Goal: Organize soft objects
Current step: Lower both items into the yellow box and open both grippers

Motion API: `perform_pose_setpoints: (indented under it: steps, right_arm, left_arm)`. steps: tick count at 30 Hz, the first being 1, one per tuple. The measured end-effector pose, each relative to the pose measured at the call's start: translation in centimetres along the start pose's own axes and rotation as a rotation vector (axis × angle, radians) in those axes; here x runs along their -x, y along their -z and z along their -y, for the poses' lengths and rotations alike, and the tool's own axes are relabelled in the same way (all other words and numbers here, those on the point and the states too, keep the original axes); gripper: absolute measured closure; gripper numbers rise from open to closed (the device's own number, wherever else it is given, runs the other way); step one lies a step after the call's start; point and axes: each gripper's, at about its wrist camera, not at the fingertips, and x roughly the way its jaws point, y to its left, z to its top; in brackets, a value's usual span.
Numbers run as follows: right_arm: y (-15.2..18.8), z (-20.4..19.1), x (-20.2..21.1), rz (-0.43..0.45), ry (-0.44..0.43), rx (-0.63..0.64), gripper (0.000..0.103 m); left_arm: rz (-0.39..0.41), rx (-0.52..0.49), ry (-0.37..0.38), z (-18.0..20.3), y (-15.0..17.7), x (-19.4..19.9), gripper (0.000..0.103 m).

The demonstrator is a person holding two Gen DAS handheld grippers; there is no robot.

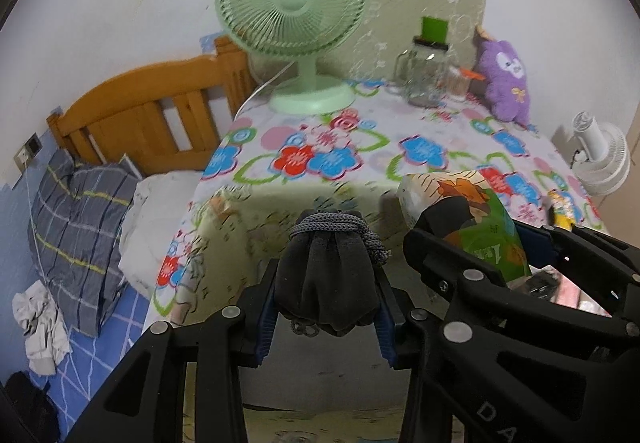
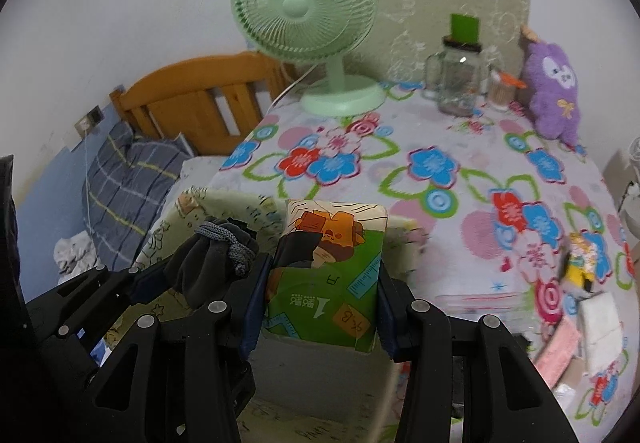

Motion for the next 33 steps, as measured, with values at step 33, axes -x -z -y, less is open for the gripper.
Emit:
perform_pose_setpoints:
  steps: [33]
  right_arm:
    - [0.3,0.5,-1.4,-0.056,0.016,0.032,0.034]
  left_arm:
    - [-0.075,-0.035,0.090,0.5,0.3,-1.3,0.018]
